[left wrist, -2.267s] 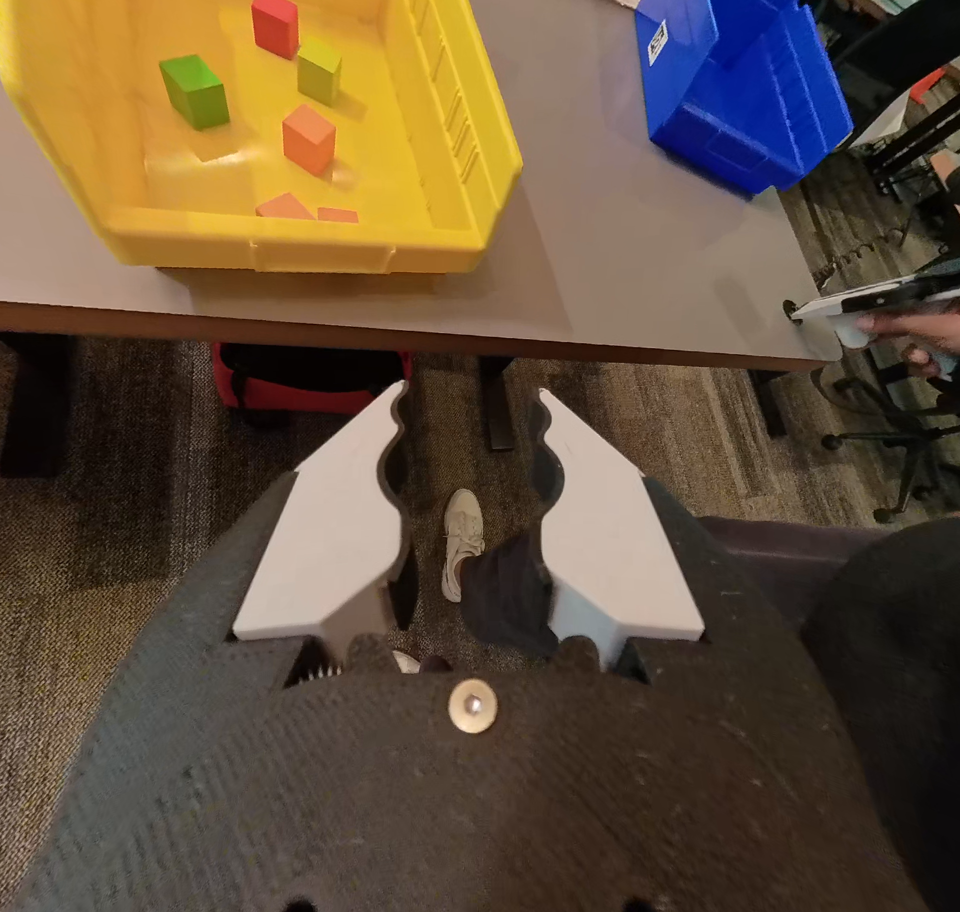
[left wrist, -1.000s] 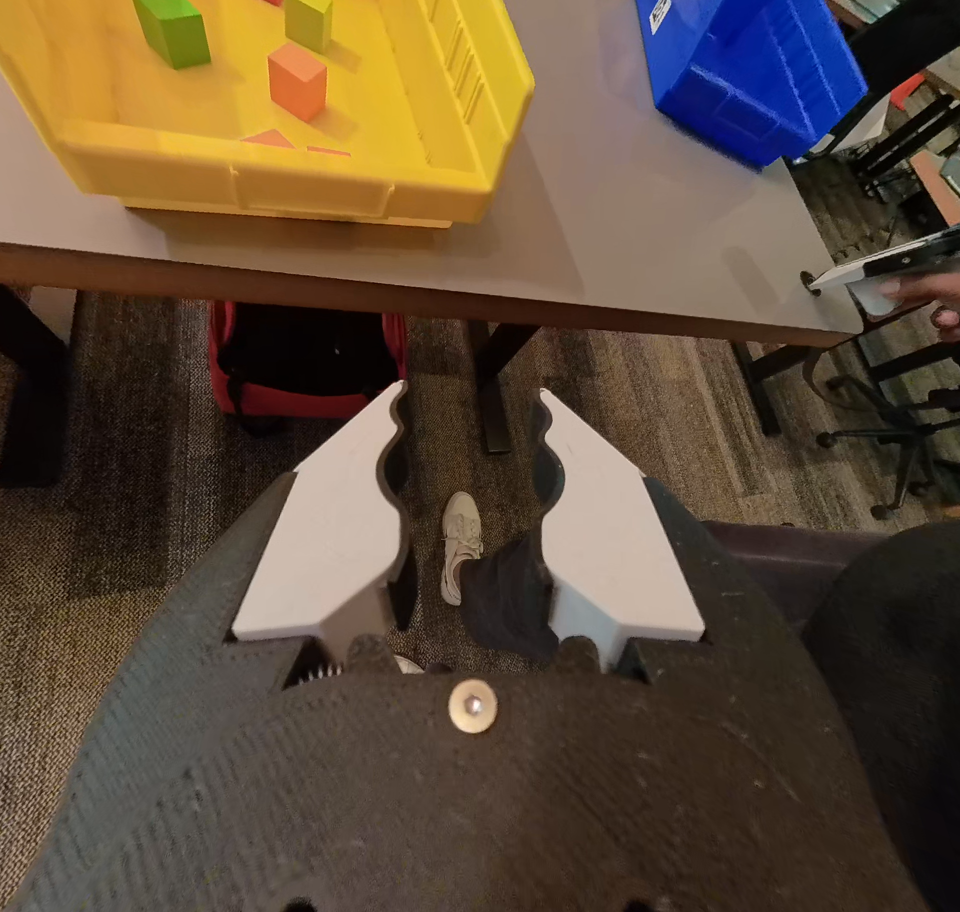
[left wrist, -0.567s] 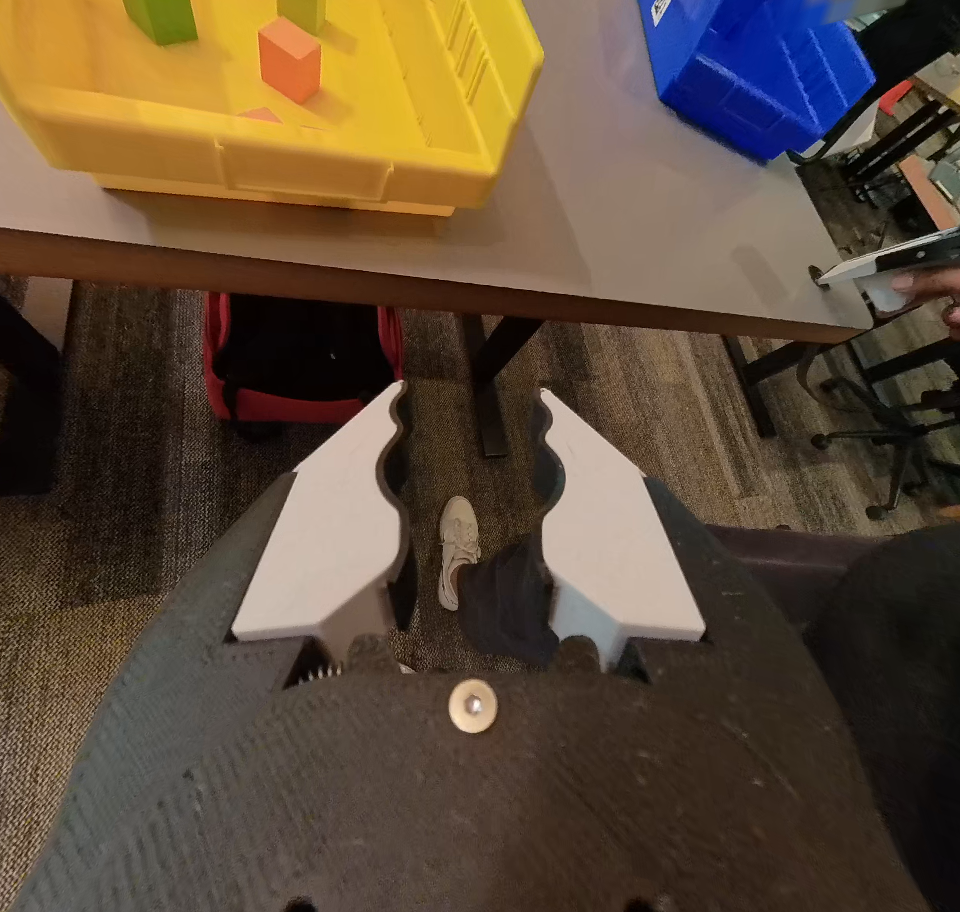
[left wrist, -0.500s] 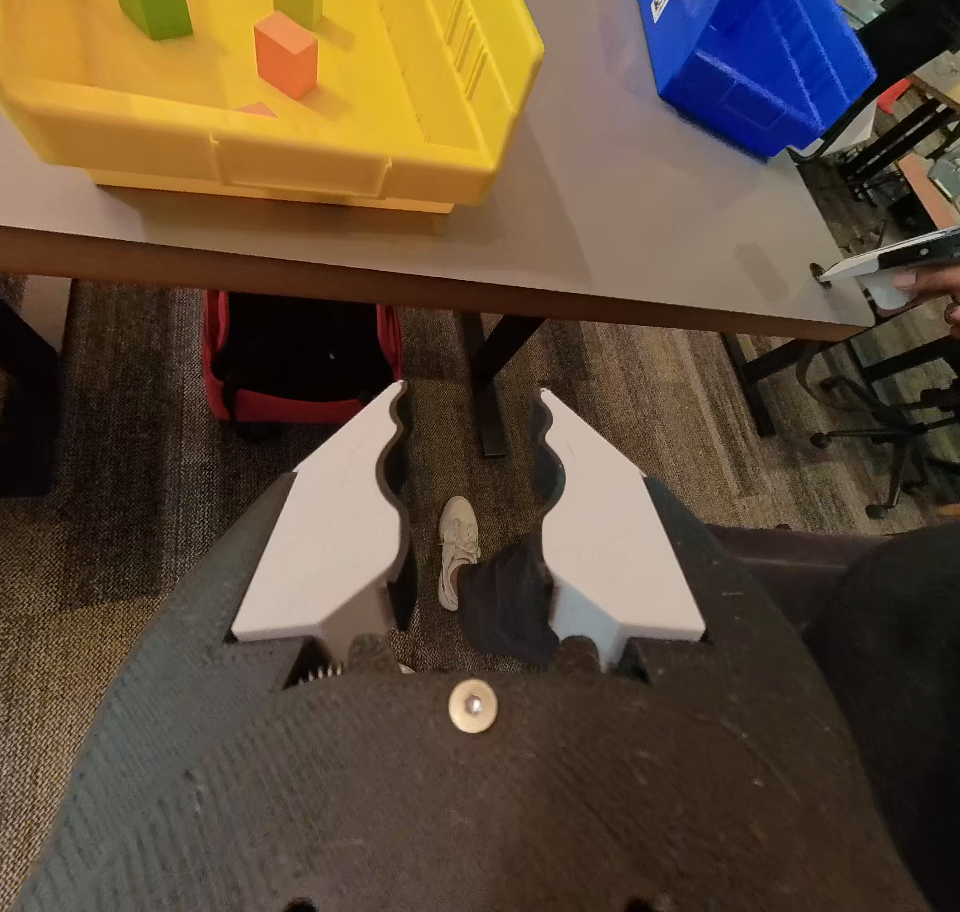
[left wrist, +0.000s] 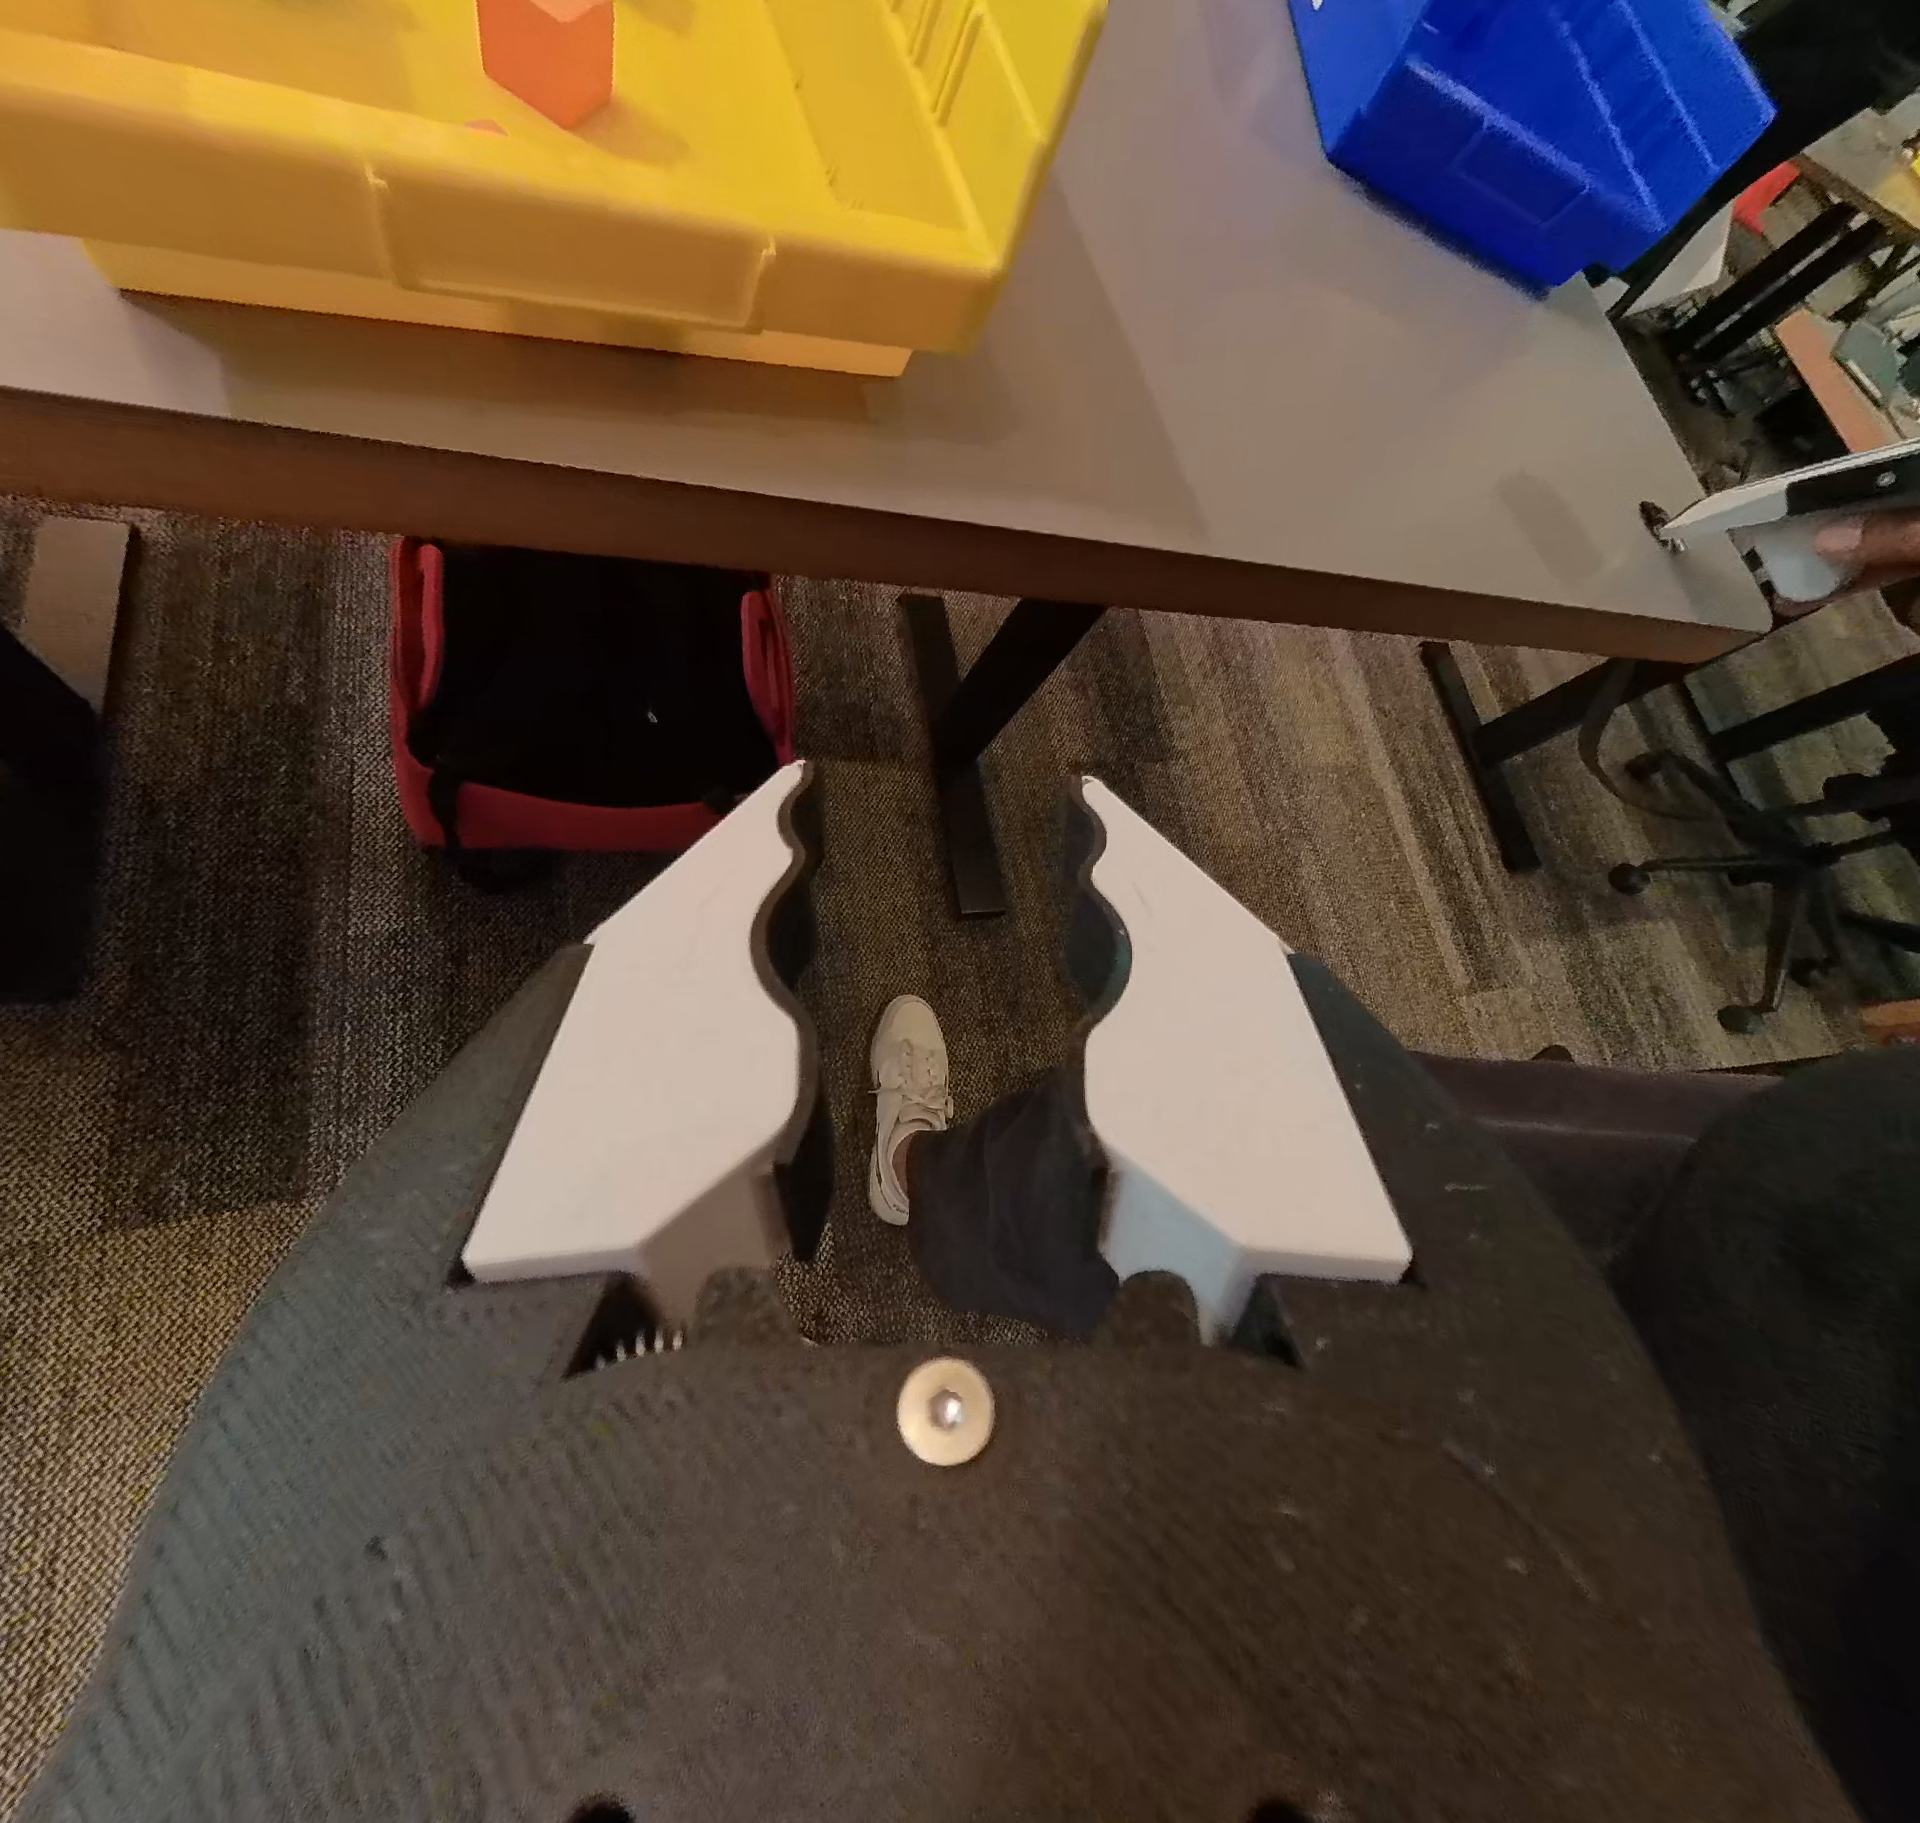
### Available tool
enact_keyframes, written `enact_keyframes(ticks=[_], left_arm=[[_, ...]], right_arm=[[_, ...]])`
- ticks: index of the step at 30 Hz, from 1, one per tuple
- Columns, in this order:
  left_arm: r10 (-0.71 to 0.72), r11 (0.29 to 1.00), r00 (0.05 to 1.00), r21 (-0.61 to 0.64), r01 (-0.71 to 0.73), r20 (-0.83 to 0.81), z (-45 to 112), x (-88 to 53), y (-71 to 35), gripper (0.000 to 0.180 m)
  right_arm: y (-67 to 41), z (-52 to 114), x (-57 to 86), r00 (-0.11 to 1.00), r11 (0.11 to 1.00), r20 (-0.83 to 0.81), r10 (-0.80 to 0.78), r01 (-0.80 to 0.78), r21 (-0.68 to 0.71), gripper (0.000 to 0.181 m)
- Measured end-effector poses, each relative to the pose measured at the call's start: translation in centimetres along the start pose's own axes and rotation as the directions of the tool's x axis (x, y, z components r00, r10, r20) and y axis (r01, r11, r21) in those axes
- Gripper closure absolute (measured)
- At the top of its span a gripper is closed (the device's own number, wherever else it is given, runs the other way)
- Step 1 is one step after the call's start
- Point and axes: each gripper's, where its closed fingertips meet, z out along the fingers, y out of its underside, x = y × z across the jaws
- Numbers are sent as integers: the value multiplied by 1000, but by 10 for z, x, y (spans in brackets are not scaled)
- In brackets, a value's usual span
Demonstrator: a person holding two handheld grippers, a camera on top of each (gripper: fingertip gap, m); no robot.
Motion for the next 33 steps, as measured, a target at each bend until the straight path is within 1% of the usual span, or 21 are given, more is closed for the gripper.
enact_keyframes(ticks=[23,24,26,30,31,33], left_arm=[[-3,1000,1000,31,3,-10,6,6,-9,136],[6,999,1000,47,-6,-6,5,6,-14,138],[46,989,998,139,-50,30,-2,5,-34,150],[68,961,993,263,-91,97,-13,2,-77,150],[68,951,992,294,-97,108,-16,1,-90,151],[76,934,989,337,-116,127,-19,0,-118,149]], right_arm=[[-12,-27,4,1000,997,-18,8,-6,81,181],[-13,-28,4,1000,996,-15,12,-11,85,181],[-14,-30,4,1000,995,-7,27,-26,94,181],[-21,-33,0,999,992,20,49,-51,117,181],[-19,-35,1,1000,997,-4,16,-16,74,181],[-8,-40,8,987,990,-104,-126,119,-72,181]])
